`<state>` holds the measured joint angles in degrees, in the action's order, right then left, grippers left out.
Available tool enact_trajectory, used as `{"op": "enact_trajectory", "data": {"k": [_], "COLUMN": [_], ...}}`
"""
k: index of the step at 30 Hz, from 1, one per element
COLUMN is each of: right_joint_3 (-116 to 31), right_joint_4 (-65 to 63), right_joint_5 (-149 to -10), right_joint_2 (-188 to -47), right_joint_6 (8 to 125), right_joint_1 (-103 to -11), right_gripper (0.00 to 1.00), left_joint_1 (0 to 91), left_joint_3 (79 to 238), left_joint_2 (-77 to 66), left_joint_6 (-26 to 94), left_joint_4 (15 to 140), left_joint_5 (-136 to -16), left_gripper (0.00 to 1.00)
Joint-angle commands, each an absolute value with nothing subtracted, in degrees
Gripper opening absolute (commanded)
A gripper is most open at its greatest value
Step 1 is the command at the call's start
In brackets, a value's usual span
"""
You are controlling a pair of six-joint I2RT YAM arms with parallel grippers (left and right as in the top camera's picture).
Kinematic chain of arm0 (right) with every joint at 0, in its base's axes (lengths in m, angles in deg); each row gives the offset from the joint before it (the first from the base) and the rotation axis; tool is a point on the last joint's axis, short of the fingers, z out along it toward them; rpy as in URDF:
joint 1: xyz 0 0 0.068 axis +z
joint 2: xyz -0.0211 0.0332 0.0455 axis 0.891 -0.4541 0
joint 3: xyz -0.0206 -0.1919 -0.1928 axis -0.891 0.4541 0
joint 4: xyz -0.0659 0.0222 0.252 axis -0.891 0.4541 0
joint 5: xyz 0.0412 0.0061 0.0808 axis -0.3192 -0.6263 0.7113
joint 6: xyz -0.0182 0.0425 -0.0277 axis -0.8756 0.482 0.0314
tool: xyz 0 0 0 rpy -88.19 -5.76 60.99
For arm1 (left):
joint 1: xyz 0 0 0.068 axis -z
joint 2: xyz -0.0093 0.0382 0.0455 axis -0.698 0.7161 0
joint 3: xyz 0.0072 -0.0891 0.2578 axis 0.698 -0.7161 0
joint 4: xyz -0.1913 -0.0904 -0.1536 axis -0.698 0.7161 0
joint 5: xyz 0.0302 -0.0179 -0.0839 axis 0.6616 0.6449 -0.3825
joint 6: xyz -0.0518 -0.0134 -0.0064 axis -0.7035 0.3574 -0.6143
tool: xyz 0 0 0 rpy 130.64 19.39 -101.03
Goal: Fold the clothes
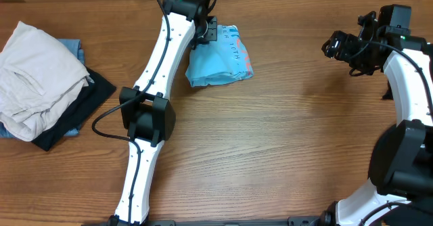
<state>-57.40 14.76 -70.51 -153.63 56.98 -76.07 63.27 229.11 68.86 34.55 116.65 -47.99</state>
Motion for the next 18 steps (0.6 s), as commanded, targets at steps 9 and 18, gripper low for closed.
{"op": "enact_trajectory", "data": {"k": [9,18], "right_joint_3": [-58.0,-58.0], "right_joint_4": [14.5,14.5], "right_joint_5": [-71.2,-71.2], "right_joint_2": [-153.3,-153.3], "right_joint_6": [57.3,57.3], "right_joint_1": [-76.0,-76.0], "right_gripper": [1.00,1.00], "left_joint_1": [61.1,59.3], "left_joint_3": [206.1,212.3], "left_joint_2": [69.1,68.9], "left_joint_6": [28.3,26.8], "left_joint_4": [112.1,121.3], "left_joint_5": [-43.9,-53.9], "left_gripper": [0.20,1.00]}}
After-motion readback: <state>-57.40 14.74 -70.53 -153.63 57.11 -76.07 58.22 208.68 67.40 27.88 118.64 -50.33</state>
